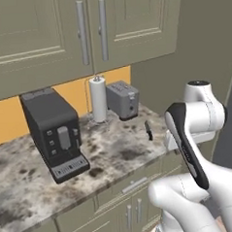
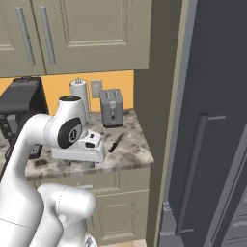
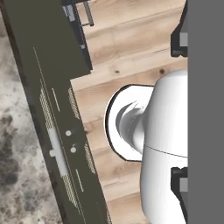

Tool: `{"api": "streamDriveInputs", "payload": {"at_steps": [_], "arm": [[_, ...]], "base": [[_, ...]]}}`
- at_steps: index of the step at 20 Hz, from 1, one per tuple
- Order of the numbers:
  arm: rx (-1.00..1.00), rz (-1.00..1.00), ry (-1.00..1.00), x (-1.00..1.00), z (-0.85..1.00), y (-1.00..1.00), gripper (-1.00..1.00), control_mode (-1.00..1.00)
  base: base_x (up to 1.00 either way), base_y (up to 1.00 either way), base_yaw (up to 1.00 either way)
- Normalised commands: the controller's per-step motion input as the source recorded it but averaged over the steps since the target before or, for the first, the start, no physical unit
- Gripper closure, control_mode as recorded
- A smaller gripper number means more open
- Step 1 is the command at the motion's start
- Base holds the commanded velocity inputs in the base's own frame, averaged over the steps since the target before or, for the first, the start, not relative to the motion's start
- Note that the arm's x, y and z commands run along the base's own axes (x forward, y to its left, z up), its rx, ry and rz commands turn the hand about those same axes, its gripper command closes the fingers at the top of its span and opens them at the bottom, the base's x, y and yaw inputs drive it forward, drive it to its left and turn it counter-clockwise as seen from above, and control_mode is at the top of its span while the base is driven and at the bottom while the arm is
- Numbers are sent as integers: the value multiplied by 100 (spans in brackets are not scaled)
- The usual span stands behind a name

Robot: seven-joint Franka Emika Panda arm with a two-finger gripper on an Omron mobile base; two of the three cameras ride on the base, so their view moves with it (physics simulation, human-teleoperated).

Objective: Retrieve the butter from the fridge and place it on a plate on the dining table. Then retrieve the butter knife by the fridge and place it near the plate.

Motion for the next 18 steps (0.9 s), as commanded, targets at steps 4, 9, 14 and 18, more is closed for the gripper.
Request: {"api": "streamDriveInputs", "payload": {"at_steps": [4, 9, 14, 18], "arm": [[0, 0, 0, 0, 0, 0, -100, 100], [0, 0, 0, 0, 0, 0, -100, 100], [0, 0, 0, 0, 0, 0, -100, 100], [0, 0, 0, 0, 0, 0, -100, 100]], "base": [[45, 32, -21], [55, 18, -14], [45, 0, -2], [24, 0, 0]]}}
